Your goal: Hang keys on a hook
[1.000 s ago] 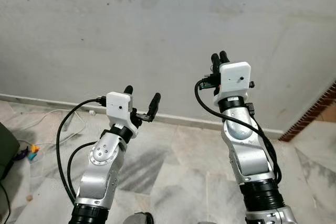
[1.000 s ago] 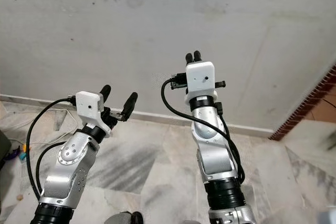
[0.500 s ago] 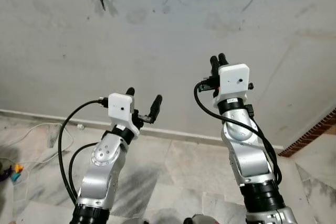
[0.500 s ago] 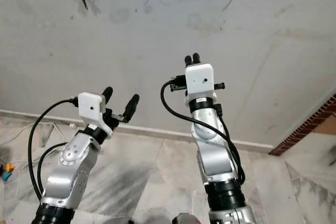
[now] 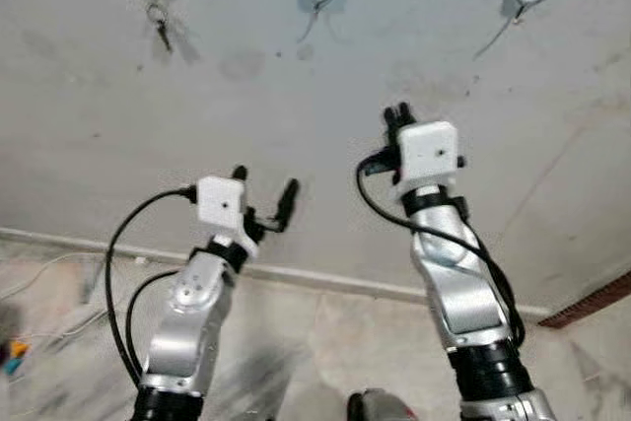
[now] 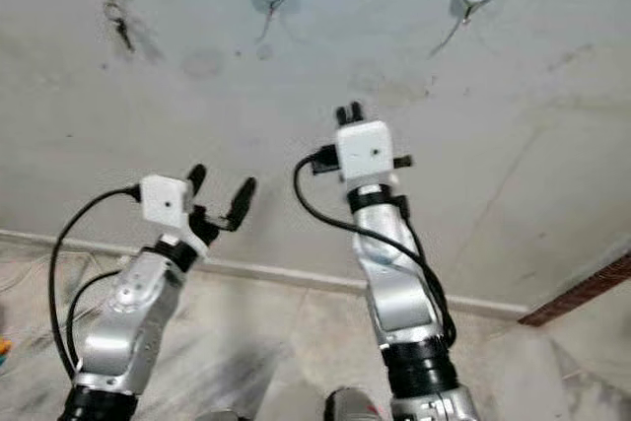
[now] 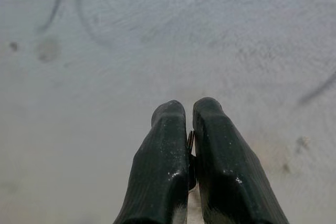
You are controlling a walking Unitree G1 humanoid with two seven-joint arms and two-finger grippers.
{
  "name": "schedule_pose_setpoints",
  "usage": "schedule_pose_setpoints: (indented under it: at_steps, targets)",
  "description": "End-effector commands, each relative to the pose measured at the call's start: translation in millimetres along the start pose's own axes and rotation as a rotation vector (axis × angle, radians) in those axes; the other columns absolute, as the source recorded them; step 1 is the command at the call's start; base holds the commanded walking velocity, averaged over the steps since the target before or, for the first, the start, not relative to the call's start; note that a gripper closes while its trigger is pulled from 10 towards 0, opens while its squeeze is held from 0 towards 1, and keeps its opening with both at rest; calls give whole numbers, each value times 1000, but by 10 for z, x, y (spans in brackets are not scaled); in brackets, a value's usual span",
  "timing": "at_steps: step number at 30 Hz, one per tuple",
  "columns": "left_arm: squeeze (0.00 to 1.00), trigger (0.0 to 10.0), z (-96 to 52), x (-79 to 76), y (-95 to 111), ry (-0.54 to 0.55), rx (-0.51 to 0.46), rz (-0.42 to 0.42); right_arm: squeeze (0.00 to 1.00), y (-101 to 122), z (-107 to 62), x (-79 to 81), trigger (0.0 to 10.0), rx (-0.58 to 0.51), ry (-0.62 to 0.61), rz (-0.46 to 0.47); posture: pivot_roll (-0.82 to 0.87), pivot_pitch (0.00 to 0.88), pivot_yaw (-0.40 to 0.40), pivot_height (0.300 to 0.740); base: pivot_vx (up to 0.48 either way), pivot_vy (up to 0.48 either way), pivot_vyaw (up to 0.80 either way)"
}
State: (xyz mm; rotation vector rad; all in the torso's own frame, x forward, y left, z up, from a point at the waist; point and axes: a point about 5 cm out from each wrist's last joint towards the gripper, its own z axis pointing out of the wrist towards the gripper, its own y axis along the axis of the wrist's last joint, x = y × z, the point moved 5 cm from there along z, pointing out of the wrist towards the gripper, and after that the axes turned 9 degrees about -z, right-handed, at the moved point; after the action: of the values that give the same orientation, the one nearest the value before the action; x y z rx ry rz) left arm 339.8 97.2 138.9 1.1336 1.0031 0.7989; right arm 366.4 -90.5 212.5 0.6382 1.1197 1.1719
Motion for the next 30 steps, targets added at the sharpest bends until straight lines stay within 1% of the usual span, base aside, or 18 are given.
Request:
schedule_pose_setpoints:
  at_steps: [1,2,6,8,10,11,13,17,19,20,21,26,30]
  targets:
    - [0,10000,-56,128,2,41,11,32,0,100,-1,93,10000,-36,21,19,-43,173,40,740,0,0,0]
    - [0,10000,-55,153,30,56,-5,25,0,112,-1,80,10000,-42,15,22,-41,173,41,740,0,0,0]
    - [0,10000,-62,169,76,63,-27,52,0,112,1,71,10000,-42,11,24,-37,172,40,740,0,0,0]
    - [0,10000,-108,177,99,63,-48,89,0,118,-1,84,10000,-47,19,28,-36,173,40,740,0,0,0]
    - [0,10000,-131,158,177,56,-86,127,0,129,-9,90,10000,-53,26,34,-34,173,39,740,0,0,0]
    - [0,10000,-161,147,278,55,-127,168,0,138,-21,84,10000,-58,31,35,-29,175,38,740,0,0,0]
    - [0,10000,-174,153,304,58,-137,164,0,137,-27,79,10000,-58,32,38,-29,175,38,740,0,0,0]
    - [0,10000,-253,201,213,66,-100,168,0,113,-43,79,10000,-51,44,43,-23,175,34,740,0,0,0]
    - [0,10000,-306,237,131,75,-69,162,0,125,-43,105,10000,-57,61,52,-21,174,34,740,0,0,0]
    - [0,10000,-349,270,78,86,-50,157,0,142,-43,129,10000,-63,74,63,-17,176,36,740,0,0,0]
    - [0,10000,-411,308,31,93,-33,172,0,178,-42,174,10000,-75,97,81,-13,177,35,740,0,0,0]
    - [0,10000,-531,357,-25,108,-2,184,0,291,-38,262,10000,-103,133,126,8,196,36,740,0,0,0]
    - [0,10000,-555,339,-6,109,-3,183,0,392,-7,330,10000,-131,169,172,27,213,42,740,0,0,0]
